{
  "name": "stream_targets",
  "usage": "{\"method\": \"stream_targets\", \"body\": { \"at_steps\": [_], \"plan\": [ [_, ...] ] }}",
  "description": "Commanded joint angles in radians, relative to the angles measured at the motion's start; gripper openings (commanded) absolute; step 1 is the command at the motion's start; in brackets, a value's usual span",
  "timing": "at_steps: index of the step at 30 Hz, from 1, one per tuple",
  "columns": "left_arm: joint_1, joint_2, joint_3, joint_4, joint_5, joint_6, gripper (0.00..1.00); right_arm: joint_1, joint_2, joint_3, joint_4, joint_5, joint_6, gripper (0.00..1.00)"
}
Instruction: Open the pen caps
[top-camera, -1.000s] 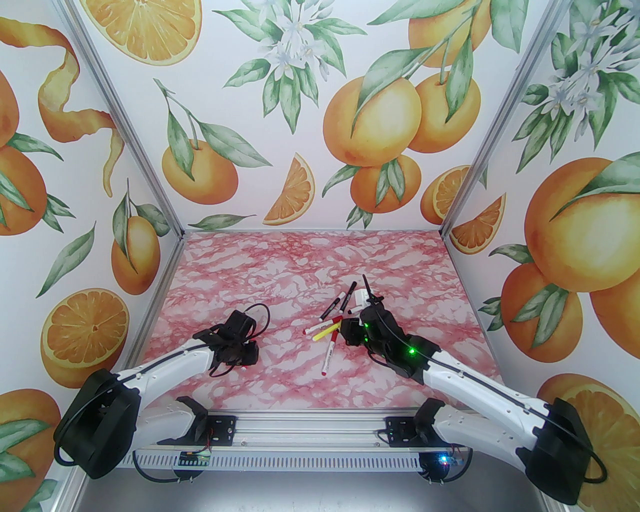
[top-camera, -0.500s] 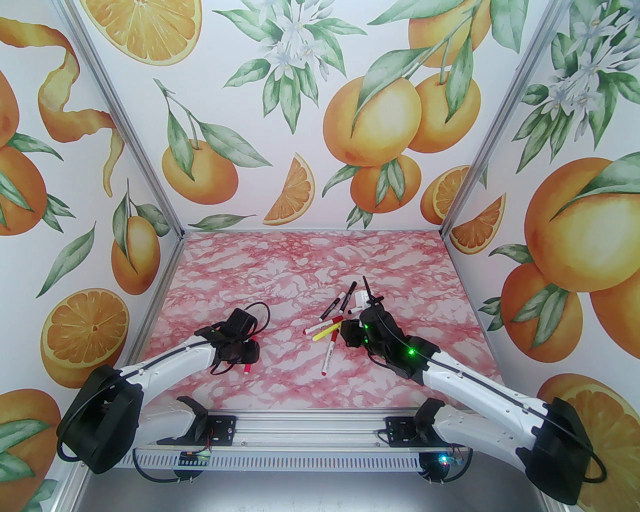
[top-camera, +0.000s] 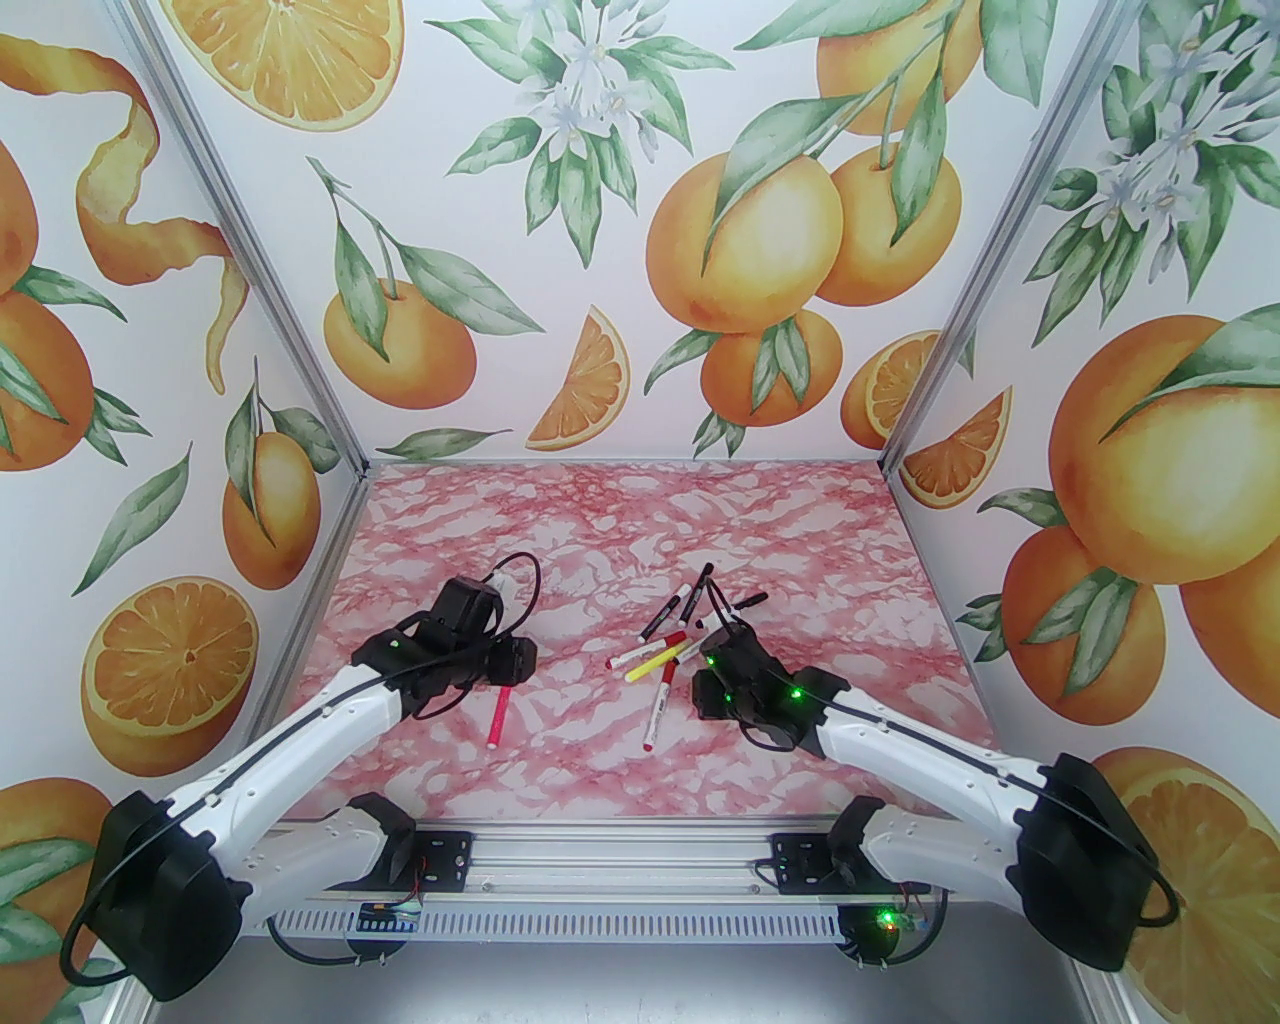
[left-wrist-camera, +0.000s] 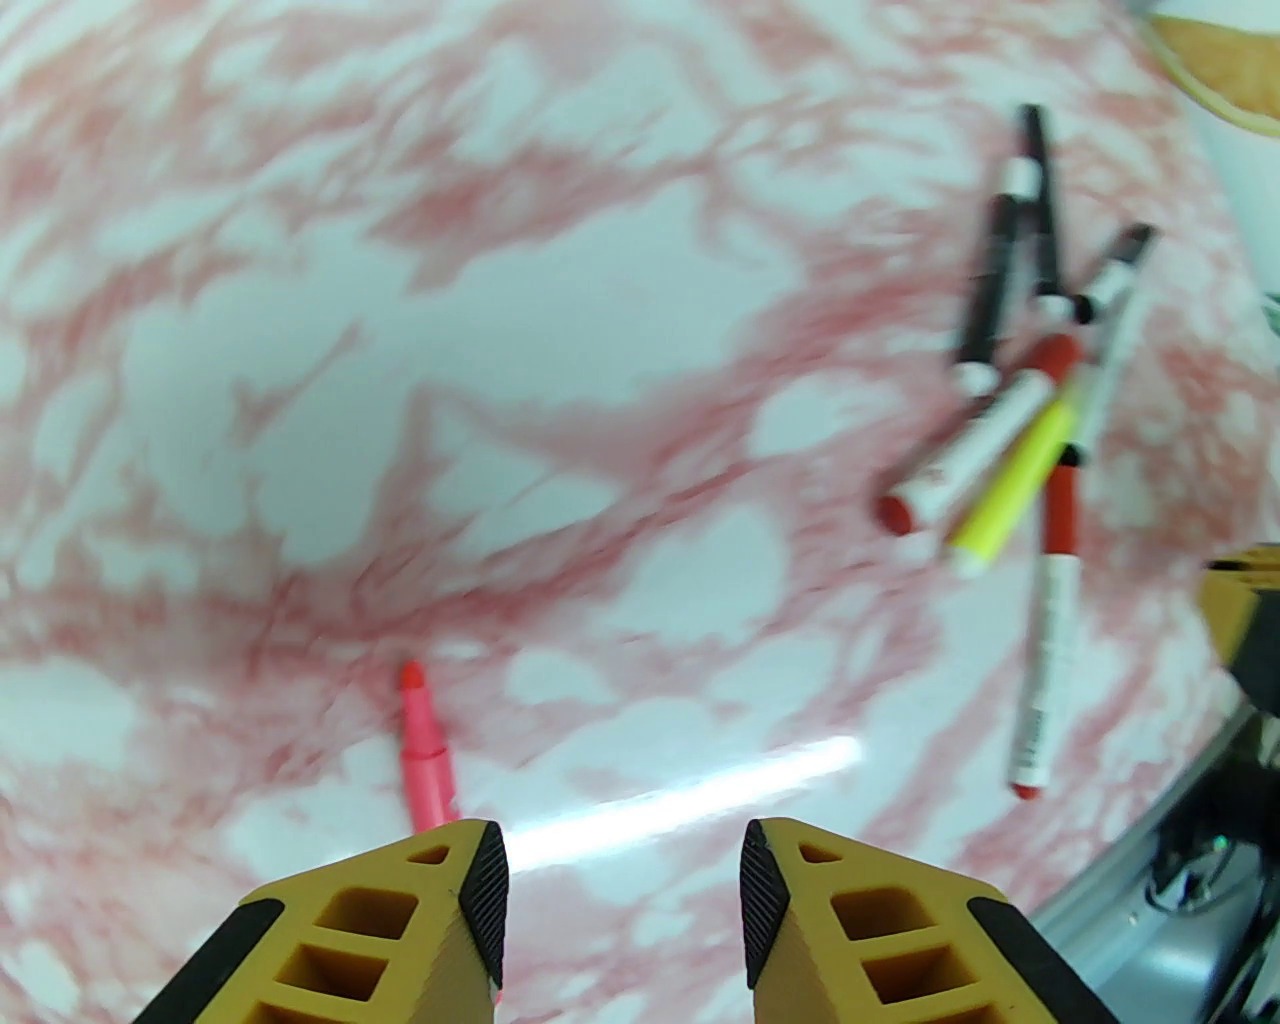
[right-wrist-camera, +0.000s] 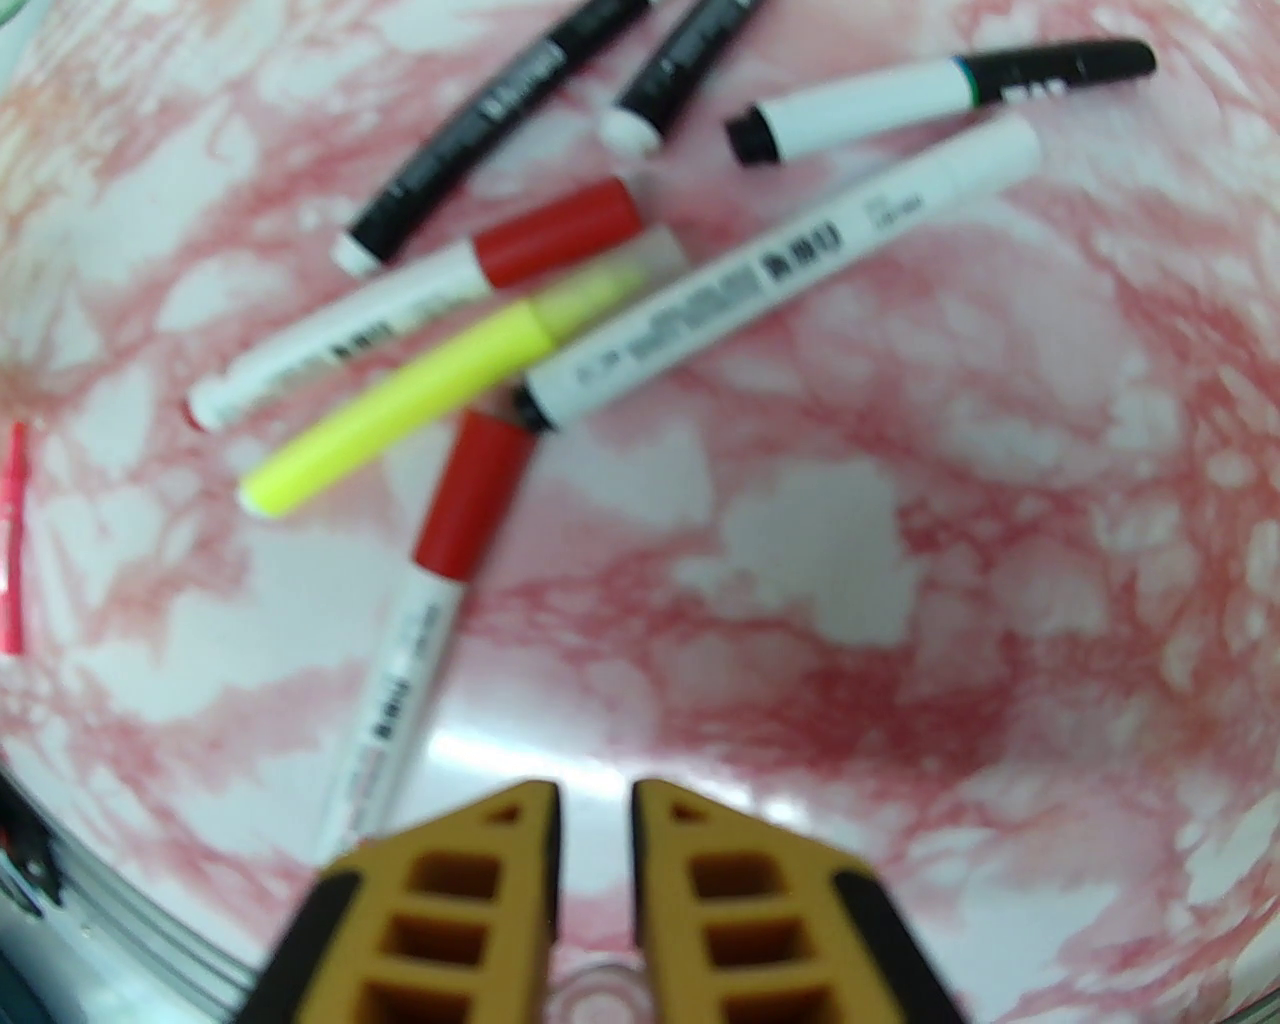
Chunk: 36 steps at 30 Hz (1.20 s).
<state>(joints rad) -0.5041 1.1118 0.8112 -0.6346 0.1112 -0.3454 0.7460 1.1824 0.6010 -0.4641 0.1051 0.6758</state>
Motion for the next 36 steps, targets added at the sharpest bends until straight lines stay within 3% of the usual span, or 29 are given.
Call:
{"method": "stream_targets", "body": {
  "at_steps": [1,6,10,18,36],
  "plan": [
    [0.004,-0.014,0.09,-0.04,0.106,0.125,0.48,0.012,0.04,0.008,-0.034,0.006,-0.016,0.11],
    [0.004,-0.021,0.242,-0.129,0.156,0.242,0.55,0.027,0.128,0.032,-0.032,0.005,-0.033,0.11],
    [0.004,-0.035,0.269,-0.106,0.218,0.319,0.56,0.032,0.193,0.053,-0.024,-0.003,-0.022,0.1],
    [0.005,-0.048,0.192,0.003,0.259,0.308,0.58,0.049,0.251,0.088,-0.011,-0.001,0.035,0.12],
    [0.004,-0.029,0.183,0.013,0.312,0.31,0.59,0.054,0.342,0.088,0.078,0.026,0.064,0.21]
  ]
}}
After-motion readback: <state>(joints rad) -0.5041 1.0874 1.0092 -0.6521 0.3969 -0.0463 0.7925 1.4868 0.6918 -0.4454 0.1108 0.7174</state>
